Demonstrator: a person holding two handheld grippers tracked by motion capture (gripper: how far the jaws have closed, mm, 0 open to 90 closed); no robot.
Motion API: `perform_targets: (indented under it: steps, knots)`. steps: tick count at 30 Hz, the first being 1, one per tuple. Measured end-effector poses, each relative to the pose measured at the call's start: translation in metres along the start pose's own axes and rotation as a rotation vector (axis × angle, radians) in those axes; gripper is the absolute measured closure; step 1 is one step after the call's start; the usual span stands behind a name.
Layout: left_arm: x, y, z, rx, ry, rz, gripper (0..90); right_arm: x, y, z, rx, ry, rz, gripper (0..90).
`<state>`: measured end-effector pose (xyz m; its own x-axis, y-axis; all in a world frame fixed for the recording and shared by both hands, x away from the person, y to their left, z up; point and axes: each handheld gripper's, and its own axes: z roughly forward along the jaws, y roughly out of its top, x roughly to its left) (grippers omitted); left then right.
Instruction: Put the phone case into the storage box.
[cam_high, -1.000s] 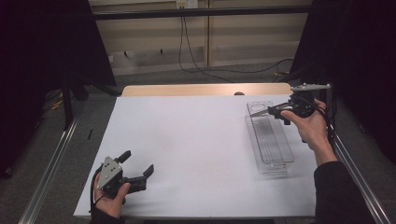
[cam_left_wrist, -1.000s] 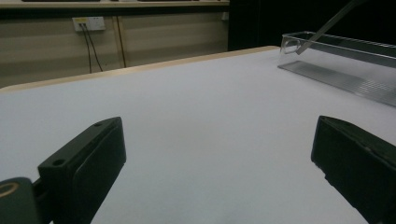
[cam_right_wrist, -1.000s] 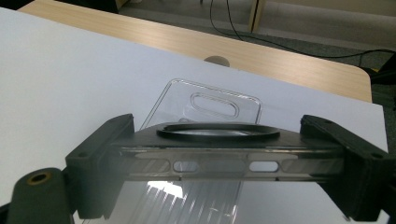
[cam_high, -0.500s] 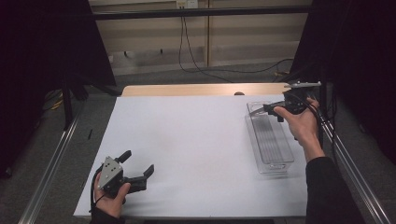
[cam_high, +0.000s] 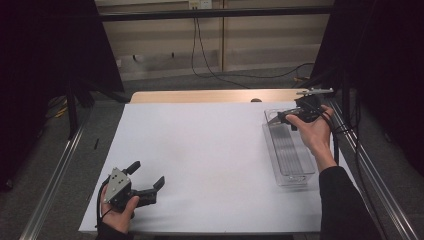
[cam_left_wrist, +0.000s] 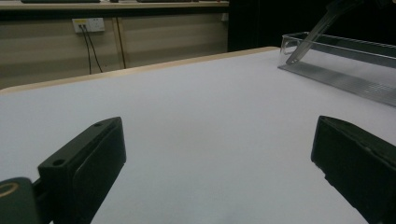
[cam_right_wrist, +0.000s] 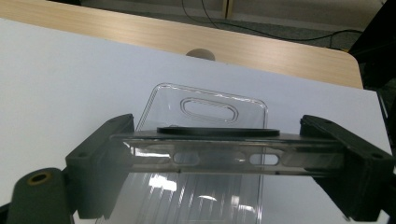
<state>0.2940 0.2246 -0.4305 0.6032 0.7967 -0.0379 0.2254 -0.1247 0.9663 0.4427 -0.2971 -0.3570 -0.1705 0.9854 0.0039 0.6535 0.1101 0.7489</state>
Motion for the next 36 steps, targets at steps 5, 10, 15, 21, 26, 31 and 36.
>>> perform_targets:
  steps: [5,10,15,21,26,31,36]
  knots:
    - [0.000,0.000,0.000,0.003,-0.004,0.006,3.2,0.002,-0.001,0.004,-0.010,-0.011,0.004,11.9]
    - [0.000,0.000,0.000,0.004,-0.002,0.009,3.2,0.002,0.000,0.006,-0.020,-0.016,0.019,11.9]
    - [0.000,0.000,0.000,0.009,0.001,0.021,3.2,0.003,0.001,0.009,-0.048,-0.030,0.021,11.9]
    - [0.000,0.000,0.000,0.002,0.000,0.008,3.2,0.007,0.005,0.014,-0.069,-0.056,0.018,11.9]
    - [0.000,0.000,0.000,0.007,-0.001,0.016,3.2,0.008,0.007,0.017,-0.085,-0.070,0.032,12.0]
    - [0.000,0.000,0.000,0.005,0.001,0.012,3.2,0.010,0.008,0.021,-0.100,-0.084,0.038,12.0]
    - [-0.001,0.000,0.001,0.007,0.000,0.009,3.2,0.013,0.008,0.024,-0.121,-0.095,0.034,12.1]
